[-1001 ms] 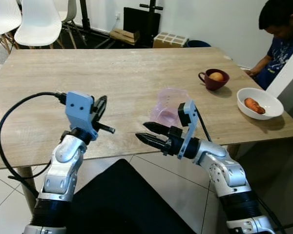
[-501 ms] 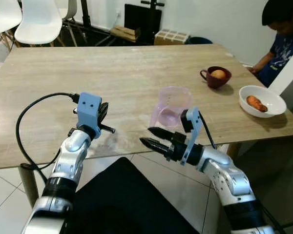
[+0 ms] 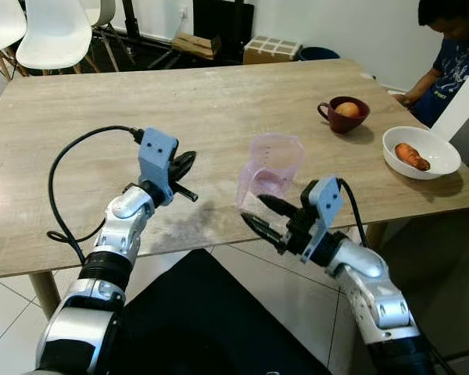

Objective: Restocking fridge

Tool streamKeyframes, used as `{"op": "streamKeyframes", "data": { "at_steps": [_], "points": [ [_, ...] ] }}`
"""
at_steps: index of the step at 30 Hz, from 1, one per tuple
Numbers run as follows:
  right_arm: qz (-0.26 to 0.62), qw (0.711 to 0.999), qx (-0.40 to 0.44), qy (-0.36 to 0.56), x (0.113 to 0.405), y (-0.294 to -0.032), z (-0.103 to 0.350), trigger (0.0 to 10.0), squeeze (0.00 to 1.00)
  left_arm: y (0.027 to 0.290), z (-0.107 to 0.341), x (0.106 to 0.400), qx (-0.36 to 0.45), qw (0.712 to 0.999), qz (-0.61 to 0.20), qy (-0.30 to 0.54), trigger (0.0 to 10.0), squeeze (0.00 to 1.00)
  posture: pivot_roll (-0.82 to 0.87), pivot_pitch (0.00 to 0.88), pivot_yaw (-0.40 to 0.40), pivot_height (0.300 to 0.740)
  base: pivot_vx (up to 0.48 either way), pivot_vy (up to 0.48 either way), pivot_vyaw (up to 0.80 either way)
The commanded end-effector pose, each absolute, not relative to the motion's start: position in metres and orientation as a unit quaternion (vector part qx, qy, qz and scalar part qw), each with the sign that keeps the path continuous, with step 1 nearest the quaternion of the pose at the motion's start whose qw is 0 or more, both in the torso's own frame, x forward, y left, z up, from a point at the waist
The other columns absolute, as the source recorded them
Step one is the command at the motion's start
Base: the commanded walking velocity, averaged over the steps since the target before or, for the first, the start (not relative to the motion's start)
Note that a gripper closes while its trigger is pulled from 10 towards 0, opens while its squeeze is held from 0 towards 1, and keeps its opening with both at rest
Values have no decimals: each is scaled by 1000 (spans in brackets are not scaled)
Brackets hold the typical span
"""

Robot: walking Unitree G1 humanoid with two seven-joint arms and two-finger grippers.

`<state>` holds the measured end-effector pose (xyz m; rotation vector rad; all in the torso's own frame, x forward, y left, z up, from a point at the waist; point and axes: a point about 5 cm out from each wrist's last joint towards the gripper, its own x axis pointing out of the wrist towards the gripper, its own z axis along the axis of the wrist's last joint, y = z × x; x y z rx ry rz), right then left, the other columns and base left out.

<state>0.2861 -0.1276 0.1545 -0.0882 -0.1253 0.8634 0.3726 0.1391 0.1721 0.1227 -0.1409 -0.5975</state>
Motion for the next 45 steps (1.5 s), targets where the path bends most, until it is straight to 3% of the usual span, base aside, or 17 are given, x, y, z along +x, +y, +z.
{"op": "streamKeyframes", "data": {
  "at_steps": [1,10,22,27,42,44,45],
  "points": [
    [419,905,-54,-52,283,-128,148,10000,0,137,166,372,60,949,-302,-64,10000,0,-81,122,-11,740,0,0,0],
    [426,901,-70,-44,283,-124,140,10000,0,134,164,373,59,944,-322,-52,10000,0,-77,123,-18,740,0,0,0],
    [432,898,-78,-35,279,-122,133,10000,0,98,160,374,62,911,-407,-33,10000,0,-82,125,-17,740,0,0,0],
    [430,898,-81,-42,278,-123,133,10000,0,72,157,367,55,881,-469,-27,10000,0,-94,122,-11,740,0,0,0],
    [437,895,-85,-39,278,-123,131,10000,0,54,153,356,32,841,-539,-29,10000,0,-88,122,-15,740,0,0,0],
    [432,897,-85,-32,280,-123,129,10000,0,49,156,356,21,838,-544,-35,10000,0,-78,123,-19,740,0,0,0],
    [419,904,-84,-21,284,-125,126,10000,0,34,165,355,-4,833,-551,-52,10000,0,-72,121,-20,740,0,0,0]
  ]
}}
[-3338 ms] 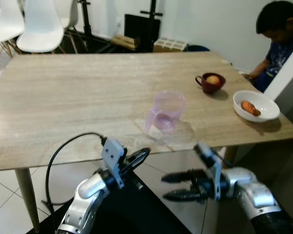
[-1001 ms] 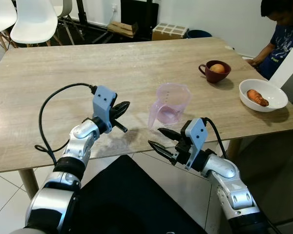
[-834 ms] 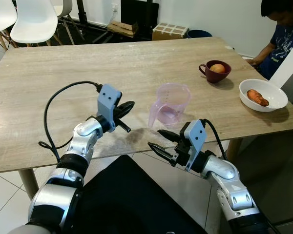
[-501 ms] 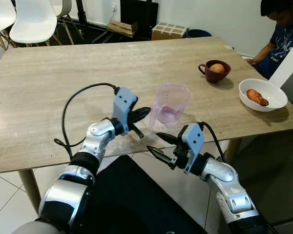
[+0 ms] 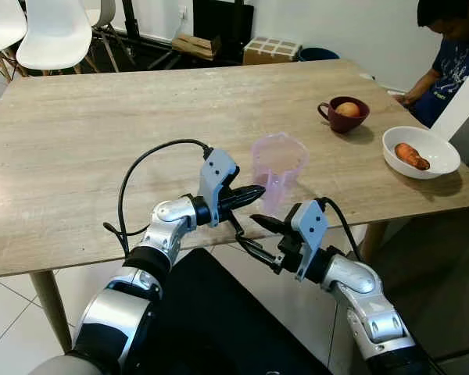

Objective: Restocking fridge

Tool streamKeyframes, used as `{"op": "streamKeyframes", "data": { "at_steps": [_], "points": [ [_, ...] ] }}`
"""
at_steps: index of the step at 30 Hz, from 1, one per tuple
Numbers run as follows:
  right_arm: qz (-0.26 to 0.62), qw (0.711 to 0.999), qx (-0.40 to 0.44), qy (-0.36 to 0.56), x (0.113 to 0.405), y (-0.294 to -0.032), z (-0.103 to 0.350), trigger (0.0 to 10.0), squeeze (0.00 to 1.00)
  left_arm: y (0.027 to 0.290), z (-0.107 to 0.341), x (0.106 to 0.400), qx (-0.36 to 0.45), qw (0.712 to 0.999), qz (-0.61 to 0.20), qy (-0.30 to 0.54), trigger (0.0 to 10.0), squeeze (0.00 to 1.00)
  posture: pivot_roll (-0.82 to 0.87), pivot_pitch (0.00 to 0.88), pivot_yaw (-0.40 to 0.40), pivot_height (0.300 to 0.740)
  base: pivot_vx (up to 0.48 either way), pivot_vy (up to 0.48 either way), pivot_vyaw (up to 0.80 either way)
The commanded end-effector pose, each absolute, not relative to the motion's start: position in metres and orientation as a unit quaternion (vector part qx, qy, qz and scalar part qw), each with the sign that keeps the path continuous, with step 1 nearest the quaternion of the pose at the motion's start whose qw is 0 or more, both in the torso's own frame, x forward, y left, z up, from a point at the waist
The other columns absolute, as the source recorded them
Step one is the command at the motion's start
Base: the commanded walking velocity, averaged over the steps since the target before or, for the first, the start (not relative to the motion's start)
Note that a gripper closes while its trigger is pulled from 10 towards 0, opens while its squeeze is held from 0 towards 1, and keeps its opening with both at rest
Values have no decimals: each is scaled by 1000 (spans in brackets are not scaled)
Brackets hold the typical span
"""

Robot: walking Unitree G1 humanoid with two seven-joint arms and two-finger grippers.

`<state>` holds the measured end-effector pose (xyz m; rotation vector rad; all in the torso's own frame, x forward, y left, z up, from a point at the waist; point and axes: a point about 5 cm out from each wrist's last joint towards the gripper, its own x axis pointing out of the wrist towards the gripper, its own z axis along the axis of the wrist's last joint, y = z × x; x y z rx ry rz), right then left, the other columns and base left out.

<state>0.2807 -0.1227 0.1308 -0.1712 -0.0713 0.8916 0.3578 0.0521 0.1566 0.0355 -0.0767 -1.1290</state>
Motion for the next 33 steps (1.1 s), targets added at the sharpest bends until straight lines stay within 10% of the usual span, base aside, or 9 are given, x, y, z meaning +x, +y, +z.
{"op": "streamKeyframes", "data": {
  "at_steps": [1,11,33],
  "points": [
    [419,904,-84,-21,284,-125,126,10000,0,34,165,355,-4,833,-551,-52,10000,0,-72,121,-20,740,0,0,0],
    [399,912,-87,-34,289,-125,128,10000,0,23,191,362,-36,856,-501,-122,10000,0,-77,117,-9,740,0,0,0],
    [231,968,-49,-87,309,-129,136,10000,0,146,156,310,-41,957,-237,-163,10000,0,-56,109,-34,740,0,0,0]
  ]
}}
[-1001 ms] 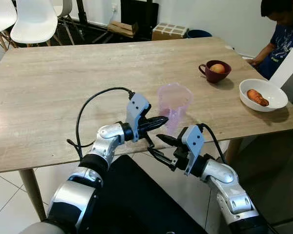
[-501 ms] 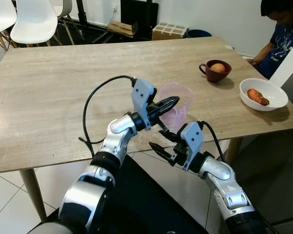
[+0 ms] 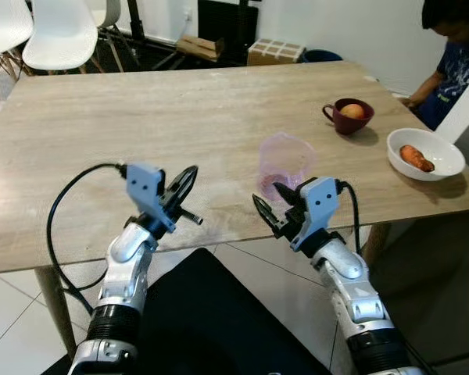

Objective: Restocking fridge

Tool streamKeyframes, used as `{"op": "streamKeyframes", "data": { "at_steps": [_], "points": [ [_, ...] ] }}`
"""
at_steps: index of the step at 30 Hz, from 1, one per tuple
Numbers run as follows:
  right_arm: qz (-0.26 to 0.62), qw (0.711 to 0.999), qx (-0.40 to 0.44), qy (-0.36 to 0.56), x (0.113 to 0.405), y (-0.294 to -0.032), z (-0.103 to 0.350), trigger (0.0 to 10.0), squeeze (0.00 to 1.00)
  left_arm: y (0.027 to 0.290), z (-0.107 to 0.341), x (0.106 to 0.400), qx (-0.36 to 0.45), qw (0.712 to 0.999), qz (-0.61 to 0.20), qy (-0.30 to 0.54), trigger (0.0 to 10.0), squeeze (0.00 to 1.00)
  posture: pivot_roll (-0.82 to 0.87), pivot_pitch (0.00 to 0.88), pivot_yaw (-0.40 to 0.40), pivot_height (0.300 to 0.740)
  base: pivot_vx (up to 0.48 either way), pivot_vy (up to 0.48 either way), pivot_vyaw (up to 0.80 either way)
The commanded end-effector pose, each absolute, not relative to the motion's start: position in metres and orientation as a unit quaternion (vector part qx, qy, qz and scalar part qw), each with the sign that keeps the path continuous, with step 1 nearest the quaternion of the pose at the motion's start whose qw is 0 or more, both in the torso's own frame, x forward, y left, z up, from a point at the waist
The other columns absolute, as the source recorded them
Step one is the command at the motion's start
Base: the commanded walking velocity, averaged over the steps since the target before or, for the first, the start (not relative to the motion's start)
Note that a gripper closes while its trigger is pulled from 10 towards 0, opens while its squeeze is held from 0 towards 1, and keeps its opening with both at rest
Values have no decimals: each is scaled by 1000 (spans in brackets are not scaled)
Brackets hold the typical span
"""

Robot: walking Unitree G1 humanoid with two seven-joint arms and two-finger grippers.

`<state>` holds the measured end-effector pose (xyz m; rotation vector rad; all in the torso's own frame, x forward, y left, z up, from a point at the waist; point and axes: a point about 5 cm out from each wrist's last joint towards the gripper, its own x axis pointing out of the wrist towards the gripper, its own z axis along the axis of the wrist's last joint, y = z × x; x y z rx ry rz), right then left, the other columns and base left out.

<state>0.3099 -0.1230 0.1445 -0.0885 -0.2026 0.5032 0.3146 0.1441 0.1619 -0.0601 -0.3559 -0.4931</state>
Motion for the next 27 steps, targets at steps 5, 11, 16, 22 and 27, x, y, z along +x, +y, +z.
{"op": "streamKeyframes", "data": {
  "at_steps": [5,11,16,22,27],
  "points": [
    [204,974,-48,-90,312,-134,136,10000,0,150,146,300,-39,963,-225,-146,10000,0,-53,106,-33,740,0,0,0],
    [123,986,-47,-98,322,-150,138,10000,0,155,146,291,-47,971,-196,-131,10000,0,-51,103,-34,740,0,0,0],
    [136,983,-31,-120,323,-149,146,10000,0,154,145,288,-45,971,-199,-123,10000,0,-51,105,-33,740,0,0,0],
    [214,955,65,-195,310,-134,175,10000,0,151,141,280,-84,964,-232,-102,10000,0,-54,107,-28,740,0,0,0],
    [223,947,78,-216,310,-134,186,10000,0,149,138,276,-83,960,-253,-90,10000,0,-60,111,-23,740,0,0,0]
  ]
}}
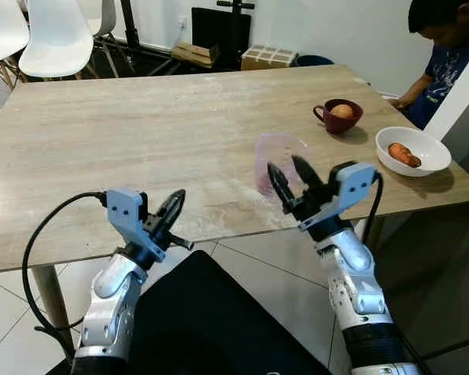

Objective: Restocking fridge

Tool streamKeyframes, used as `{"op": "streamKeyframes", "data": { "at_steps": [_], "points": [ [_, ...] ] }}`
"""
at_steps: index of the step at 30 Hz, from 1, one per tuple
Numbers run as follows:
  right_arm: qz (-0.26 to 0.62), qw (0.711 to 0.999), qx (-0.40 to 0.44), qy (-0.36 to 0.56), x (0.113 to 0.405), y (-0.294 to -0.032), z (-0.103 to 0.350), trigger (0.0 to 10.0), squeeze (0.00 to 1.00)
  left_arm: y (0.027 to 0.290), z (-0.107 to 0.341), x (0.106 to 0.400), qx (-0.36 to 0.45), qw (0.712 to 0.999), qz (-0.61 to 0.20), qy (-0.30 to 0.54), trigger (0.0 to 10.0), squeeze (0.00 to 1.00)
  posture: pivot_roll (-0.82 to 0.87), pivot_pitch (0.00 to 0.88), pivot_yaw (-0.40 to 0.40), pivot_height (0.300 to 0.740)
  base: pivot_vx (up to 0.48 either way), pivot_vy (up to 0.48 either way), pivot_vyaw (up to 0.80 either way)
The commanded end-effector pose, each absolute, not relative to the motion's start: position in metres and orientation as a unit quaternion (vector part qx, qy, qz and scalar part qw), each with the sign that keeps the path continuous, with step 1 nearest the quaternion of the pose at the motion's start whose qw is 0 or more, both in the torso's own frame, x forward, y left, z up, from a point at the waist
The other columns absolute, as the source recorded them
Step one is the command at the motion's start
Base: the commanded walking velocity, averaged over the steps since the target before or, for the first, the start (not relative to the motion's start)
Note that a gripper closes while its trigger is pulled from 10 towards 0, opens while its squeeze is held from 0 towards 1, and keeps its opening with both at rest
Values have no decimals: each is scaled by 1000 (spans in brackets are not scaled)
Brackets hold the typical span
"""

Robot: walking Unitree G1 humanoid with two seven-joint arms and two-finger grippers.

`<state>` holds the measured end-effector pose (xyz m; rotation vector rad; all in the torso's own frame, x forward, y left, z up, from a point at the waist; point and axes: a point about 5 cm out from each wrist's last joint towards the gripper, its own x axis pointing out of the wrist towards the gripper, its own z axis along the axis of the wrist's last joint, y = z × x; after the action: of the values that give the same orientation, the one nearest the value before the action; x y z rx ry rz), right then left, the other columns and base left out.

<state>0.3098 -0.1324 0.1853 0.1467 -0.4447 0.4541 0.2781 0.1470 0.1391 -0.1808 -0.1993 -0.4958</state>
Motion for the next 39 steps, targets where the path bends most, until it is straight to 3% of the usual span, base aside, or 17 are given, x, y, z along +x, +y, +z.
{"op": "streamKeyframes", "data": {
  "at_steps": [1,5,6,8,9,17,18,30,39],
  "points": [
    [206,951,85,-216,315,-138,188,10000,0,148,137,275,-83,959,-257,-88,10000,0,-62,114,-20,740,0,0,0],
    [184,960,84,-194,331,-149,185,10000,24,144,138,276,-87,957,-264,-88,10000,0,-59,118,-21,740,0,0,0],
    [186,963,85,-178,337,-152,181,10000,878,144,139,277,-89,956,-264,-88,10000,0,-58,118,-22,740,0,0,0],
    [188,964,87,-168,341,-154,179,10000,878,143,139,278,-90,956,-264,-88,10000,0,-53,121,-26,740,0,0,0],
    [195,964,90,-159,344,-155,177,10000,1000,143,140,278,-92,956,-265,-87,10000,0,-49,125,-32,740,0,0,0],
    [192,972,75,-115,365,-158,171,10000,1000,141,143,278,-97,954,-270,-87,10000,0,-31,145,-49,740,0,0,0],
    [185,973,78,-110,371,-161,173,10000,0,141,143,276,-99,954,-268,-88,10000,0,-26,150,-52,740,0,0,0],
    [179,975,69,-113,381,-176,180,10000,0,143,142,271,-103,954,-268,-81,10000,0,-14,150,-54,740,0,0,0],
    [181,969,77,-147,381,-204,199,10000,0,140,143,272,-108,947,-291,-76,10000,0,-29,144,-36,740,0,0,0]
  ]
}}
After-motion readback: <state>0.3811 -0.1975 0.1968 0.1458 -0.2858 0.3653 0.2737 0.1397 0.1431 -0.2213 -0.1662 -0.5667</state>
